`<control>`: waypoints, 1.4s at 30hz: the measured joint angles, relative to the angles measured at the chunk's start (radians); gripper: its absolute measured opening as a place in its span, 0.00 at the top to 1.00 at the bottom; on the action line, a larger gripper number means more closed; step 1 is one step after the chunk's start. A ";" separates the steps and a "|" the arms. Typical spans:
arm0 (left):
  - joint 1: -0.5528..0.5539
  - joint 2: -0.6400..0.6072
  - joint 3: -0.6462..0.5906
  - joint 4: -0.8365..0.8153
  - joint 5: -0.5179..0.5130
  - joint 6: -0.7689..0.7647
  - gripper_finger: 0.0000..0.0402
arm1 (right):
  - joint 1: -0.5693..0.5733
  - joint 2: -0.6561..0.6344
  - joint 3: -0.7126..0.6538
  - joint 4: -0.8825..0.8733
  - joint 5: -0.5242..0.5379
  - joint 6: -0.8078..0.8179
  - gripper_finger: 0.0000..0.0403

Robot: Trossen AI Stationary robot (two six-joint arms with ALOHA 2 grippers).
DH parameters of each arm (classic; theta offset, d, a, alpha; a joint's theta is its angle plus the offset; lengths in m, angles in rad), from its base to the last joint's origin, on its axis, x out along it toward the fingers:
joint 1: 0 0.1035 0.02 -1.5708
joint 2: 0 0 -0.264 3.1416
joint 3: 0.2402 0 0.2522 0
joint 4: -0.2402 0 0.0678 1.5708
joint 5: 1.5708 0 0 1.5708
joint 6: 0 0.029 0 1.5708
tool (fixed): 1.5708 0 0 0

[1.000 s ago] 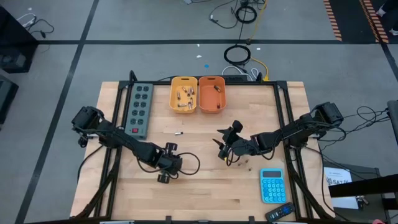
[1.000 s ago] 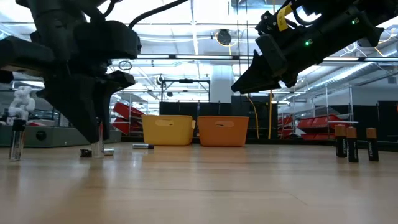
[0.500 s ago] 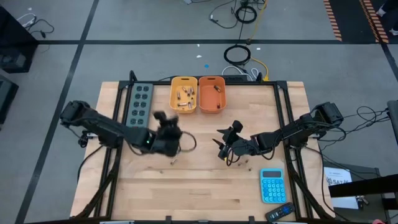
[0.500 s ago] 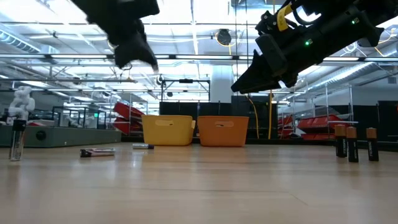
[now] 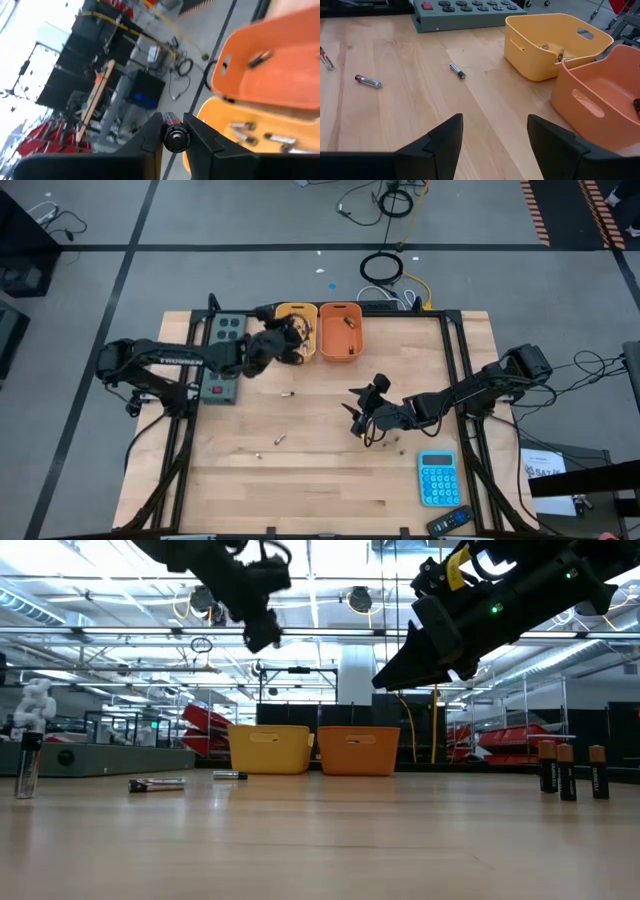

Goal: Sort batteries
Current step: Put the silver battery into the yellow bin

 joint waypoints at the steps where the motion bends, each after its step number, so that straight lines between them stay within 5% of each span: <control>1: 0.017 0.000 0.000 -0.026 0.010 -0.007 0.81 | 0.000 0.000 0.000 -0.004 0.000 0.000 0.47; 9: 0.026 0.000 0.000 -0.131 0.089 -0.067 0.39 | 0.000 0.000 0.000 -0.006 0.000 -0.006 0.47; 14: -0.062 0.000 0.051 -0.375 0.103 -0.188 0.32 | 0.005 0.000 0.000 -0.006 0.000 0.007 0.47; 18: -0.131 0.000 0.163 -0.802 0.591 -0.477 0.35 | 0.005 0.000 0.000 -0.006 0.000 0.012 0.47; 21: -0.174 -0.001 0.183 -0.961 0.973 -0.673 0.38 | 0.005 0.000 0.000 -0.006 0.000 0.013 0.47; 23: -0.220 -0.005 0.177 -1.043 1.137 -0.744 0.40 | 0.005 0.000 0.000 -0.006 0.000 0.013 0.47; 35: -0.556 0.047 0.056 -1.035 1.053 -1.224 0.40 | 0.005 0.000 0.000 -0.003 0.000 0.027 0.47; 42: -0.661 0.177 0.054 -0.966 1.047 -1.289 0.40 | 0.005 0.000 0.000 -0.002 0.000 0.027 0.47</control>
